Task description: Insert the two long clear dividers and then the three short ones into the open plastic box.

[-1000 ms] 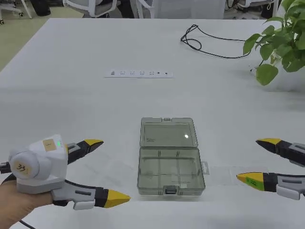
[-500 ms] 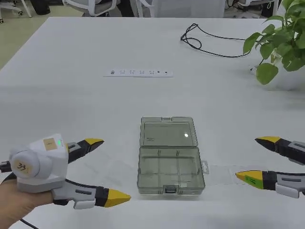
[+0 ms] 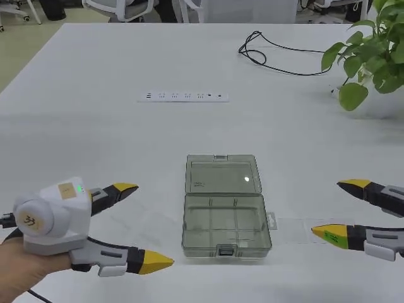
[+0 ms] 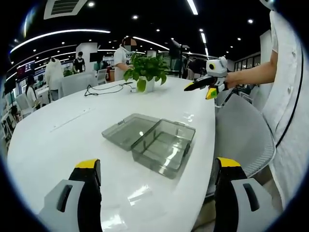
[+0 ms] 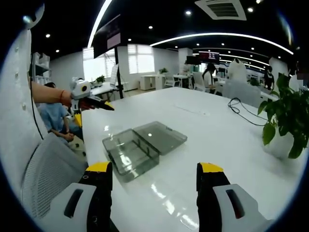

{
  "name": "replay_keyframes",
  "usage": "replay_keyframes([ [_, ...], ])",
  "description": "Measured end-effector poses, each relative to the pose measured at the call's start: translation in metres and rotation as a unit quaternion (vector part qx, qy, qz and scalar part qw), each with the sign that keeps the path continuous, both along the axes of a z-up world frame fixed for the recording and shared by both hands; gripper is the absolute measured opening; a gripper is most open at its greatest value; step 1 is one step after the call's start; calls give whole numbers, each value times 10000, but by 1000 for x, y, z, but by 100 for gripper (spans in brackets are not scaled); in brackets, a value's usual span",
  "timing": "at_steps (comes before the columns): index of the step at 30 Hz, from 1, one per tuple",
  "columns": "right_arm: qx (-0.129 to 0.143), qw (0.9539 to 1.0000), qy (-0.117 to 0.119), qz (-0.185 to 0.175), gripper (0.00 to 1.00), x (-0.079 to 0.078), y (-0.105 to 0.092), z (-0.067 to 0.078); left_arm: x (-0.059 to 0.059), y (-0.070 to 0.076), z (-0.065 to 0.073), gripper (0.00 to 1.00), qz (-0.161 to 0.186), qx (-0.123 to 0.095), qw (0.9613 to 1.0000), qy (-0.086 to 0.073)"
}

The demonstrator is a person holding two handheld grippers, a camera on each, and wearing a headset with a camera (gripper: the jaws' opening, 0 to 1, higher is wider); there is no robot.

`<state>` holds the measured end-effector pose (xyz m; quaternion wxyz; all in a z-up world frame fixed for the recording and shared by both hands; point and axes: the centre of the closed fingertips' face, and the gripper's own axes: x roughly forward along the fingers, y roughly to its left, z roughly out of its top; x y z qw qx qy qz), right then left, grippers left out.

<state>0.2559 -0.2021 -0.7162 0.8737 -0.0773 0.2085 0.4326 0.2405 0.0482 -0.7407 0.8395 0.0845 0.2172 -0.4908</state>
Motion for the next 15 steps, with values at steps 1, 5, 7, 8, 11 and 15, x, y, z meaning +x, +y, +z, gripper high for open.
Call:
replay_keyframes([
  [1, -2, 10000, 0, 1, 72, 0, 0, 0, 0, 0, 0, 100, 3, -5, 10000, 7],
  [5, -9, 10000, 10, 13, 72, 0, 0, -1, 0, -1, 0, 100, -5, -7, 10000, 18],
  [7, -9, 10000, 14, 12, 72, 0, 0, -1, 0, -1, -1, 100, -3, 5, 10000, 18],
  [8, -5, 10000, 14, 9, 72, 0, 0, -1, 0, -1, -1, 100, -5, 3, 10000, 25],
  [11, -2, 10000, 17, 3, 72, 0, 0, -1, -1, -1, -1, 100, -18, 13, 10000, 18],
  [15, -1, 10000, 15, -5, 72, 0, 0, -1, -1, -2, 0, 100, -18, 8, 10000, 26],
])
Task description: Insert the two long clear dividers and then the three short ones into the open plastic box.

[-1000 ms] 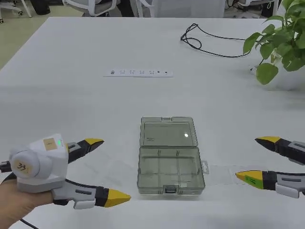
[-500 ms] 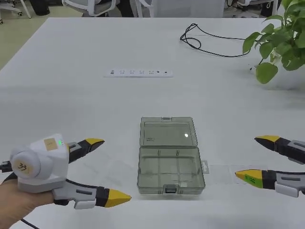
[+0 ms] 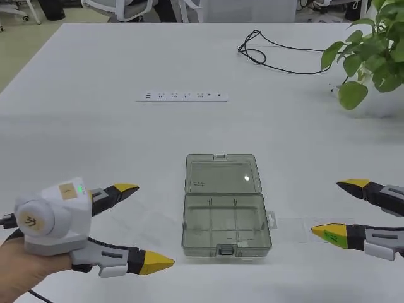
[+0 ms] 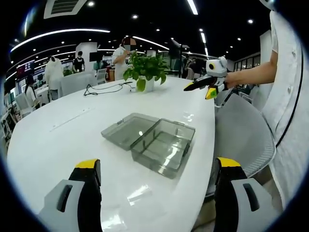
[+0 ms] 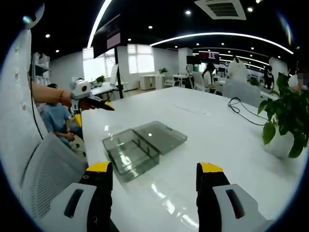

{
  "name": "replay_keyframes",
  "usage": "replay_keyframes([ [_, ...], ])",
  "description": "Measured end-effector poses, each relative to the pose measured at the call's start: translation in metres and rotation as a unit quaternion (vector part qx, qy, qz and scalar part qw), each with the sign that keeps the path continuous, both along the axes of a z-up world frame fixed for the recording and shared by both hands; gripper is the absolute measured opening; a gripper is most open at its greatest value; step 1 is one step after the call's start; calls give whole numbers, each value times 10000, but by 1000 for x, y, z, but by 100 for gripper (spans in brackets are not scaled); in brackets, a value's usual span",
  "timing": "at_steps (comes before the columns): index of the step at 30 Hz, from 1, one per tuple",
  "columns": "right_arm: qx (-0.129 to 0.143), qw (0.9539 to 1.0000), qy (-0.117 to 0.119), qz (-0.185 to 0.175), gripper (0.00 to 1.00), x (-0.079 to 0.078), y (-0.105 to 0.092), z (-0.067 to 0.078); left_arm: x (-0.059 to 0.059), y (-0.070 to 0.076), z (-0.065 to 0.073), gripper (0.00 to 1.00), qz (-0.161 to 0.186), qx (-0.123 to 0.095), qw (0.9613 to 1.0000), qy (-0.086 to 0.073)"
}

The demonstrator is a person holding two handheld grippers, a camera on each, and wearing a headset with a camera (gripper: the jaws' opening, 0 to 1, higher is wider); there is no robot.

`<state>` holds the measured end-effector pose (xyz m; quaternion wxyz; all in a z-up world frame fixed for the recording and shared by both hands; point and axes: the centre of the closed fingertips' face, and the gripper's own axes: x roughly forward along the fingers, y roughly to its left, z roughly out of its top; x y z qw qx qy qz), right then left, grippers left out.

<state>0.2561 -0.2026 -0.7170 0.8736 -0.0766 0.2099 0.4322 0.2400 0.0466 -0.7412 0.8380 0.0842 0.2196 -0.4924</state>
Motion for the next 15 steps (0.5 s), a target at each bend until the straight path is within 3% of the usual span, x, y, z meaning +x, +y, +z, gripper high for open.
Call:
replay_keyframes([
  [15, 26, 10000, -24, -19, 71, 1, 0, 1, 2, 2, -1, 100, 43, 2, 10000, 12],
])
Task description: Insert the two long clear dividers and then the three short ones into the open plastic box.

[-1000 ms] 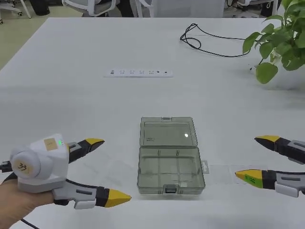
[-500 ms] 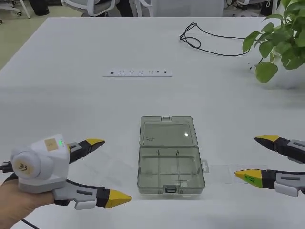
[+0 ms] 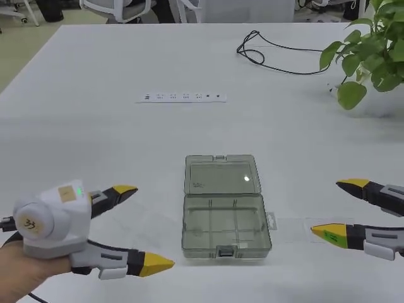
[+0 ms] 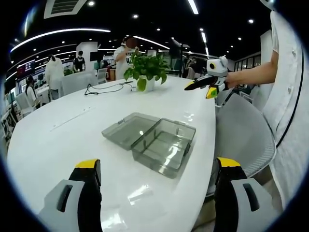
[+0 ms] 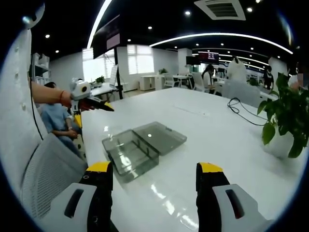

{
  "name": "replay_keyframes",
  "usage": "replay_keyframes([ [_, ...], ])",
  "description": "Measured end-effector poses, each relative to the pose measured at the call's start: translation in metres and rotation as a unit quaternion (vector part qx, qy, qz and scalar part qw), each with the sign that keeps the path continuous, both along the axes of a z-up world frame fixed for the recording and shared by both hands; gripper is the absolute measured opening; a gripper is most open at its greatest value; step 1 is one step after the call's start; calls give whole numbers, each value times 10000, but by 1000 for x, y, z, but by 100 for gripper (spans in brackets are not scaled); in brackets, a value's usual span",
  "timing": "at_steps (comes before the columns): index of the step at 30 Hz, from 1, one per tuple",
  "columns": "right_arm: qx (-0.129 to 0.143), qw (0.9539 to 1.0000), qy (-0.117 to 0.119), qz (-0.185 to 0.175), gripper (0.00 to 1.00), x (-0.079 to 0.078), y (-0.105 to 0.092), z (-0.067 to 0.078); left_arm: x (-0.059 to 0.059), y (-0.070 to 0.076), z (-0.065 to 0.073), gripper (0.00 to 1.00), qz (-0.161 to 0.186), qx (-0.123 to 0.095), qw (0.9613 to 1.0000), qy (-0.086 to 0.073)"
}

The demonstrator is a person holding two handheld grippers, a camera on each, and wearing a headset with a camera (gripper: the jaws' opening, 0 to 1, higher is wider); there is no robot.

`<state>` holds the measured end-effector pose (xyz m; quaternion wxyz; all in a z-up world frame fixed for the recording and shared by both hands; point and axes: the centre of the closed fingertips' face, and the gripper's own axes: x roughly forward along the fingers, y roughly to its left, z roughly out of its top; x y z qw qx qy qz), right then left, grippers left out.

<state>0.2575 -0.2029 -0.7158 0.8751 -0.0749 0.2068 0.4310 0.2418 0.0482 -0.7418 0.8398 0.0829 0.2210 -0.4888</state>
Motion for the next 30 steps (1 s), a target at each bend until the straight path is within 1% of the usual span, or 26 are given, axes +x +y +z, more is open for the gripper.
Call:
replay_keyframes([
  [6, 22, 10000, -12, -7, 71, 1, 0, 1, 0, 4, -3, 100, 54, 39, 10000, 46],
  [10, 47, 10000, -15, -6, 71, 1, 1, 1, 4, 10, -3, 99, 185, 50, 9998, 94],
  [13, 59, 10000, -15, -9, 71, 1, 2, 1, 7, 16, -5, 98, 280, 100, 9995, 140],
  [14, 66, 10000, -18, -14, 71, 1, 2, 1, 9, 19, -6, 97, 345, 120, 9991, 191],
  [16, 61, 10000, -20, -17, 70, 1, 2, 1, 11, 24, -8, 96, 422, 160, 9987, 217],
  [17, 70, 10000, -17, -22, 70, 1, 2, 1, 13, 28, -10, 95, 464, 182, 9984, 273],
  [19, 84, 10000, -16, -38, 70, 1, 2, 1, 18, 36, -12, 92, 556, 213, 9979, 267],
  [22, 106, 9999, -9, -52, 70, 1, 3, 1, 21, 44, -18, 90, 736, 277, 9959, 437],
  [23, 105, 9999, -7, -53, 69, 1, 3, 1, 22, 46, -20, 89, 766, 289, 9955, 471],
  [25, 121, 9999, 2, -62, 69, 1, 3, 0, 23, 51, -26, 89, 876, 381, 9936, 602],
  [26, 124, 9999, 1, -69, 69, 1, 3, 0, 23, 54, -28, 88, 913, 449, 9928, 635],
  [27, 134, 9999, -1, -82, 69, 1, 3, 0, 24, 55, -28, 87, 914, 450, 9930, 593],
  [28, 144, 9999, -1, -89, 69, 2, 2, 1, 25, 56, -29, 86, 947, 463, 9925, 613],
  [29, 152, 9998, 1, -97, 69, 2, 2, 0, 25, 60, -32, 85, 1019, 532, 9908, 714],
  [30, 153, 9998, 4, -102, 69, 2, 2, 0, 25, 62, -35, 84, 1053, 587, 9897, 778],
])
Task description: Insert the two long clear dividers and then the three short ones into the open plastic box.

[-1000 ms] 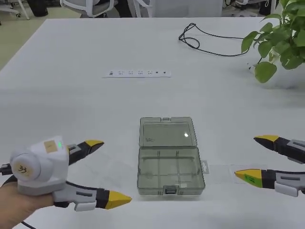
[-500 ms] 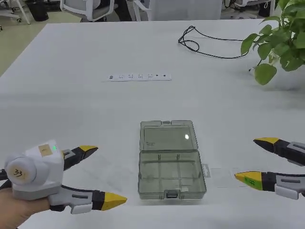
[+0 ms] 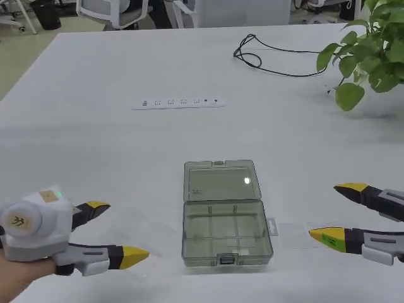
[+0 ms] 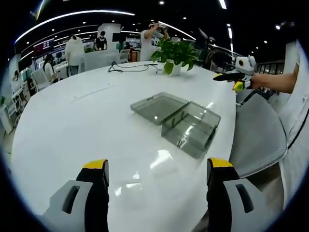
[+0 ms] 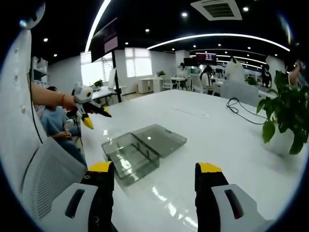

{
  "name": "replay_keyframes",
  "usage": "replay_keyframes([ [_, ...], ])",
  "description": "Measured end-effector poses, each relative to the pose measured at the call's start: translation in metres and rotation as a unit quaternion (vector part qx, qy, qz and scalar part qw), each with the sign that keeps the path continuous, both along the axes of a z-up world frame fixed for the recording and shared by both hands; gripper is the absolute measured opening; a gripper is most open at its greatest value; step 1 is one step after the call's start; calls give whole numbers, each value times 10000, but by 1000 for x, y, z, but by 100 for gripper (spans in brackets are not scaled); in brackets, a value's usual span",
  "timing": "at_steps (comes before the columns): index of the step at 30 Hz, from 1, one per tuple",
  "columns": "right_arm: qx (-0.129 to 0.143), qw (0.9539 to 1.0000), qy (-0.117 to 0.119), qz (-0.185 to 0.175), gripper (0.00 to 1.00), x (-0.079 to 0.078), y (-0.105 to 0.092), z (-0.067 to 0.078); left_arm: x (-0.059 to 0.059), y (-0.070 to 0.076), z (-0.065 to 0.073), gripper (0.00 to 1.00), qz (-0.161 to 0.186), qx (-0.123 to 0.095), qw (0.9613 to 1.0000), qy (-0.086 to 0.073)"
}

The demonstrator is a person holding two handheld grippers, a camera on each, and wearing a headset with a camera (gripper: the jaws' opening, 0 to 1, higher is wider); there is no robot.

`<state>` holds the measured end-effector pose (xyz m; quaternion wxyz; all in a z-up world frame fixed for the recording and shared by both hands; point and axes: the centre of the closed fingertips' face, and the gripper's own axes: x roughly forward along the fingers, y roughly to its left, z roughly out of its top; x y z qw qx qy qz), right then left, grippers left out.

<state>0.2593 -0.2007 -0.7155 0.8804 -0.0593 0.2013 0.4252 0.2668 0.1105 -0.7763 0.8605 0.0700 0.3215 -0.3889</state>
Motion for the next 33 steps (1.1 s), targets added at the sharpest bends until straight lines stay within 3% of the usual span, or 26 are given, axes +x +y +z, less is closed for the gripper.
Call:
replay_keyframes([
  [2, 11, 10000, 8, -10, 69, 0, 0, -1, 2, 3, -4, 82, 44, 34, 10000, 50],
  [6, 28, 10000, 21, -26, 68, 0, 0, -2, 1, 12, -15, 77, 242, 207, 9989, 351],
  [9, 52, 10000, 28, -42, 68, 0, 1, -2, 2, 14, -18, 75, 353, 194, 9979, 504],
  [18, 104, 9999, 29, -73, 68, 1, 2, -2, 4, 29, -34, 64, 580, 596, 9940, 714],
  [21, 114, 9999, 40, -93, 67, 1, 2, -3, 3, 36, -41, 60, 659, 830, 9910, 815],
  [33, 166, 9998, 59, -103, 67, 0, 6, -4, 3, 46, -59, 46, 881, 1324, 9813, 1088],
])
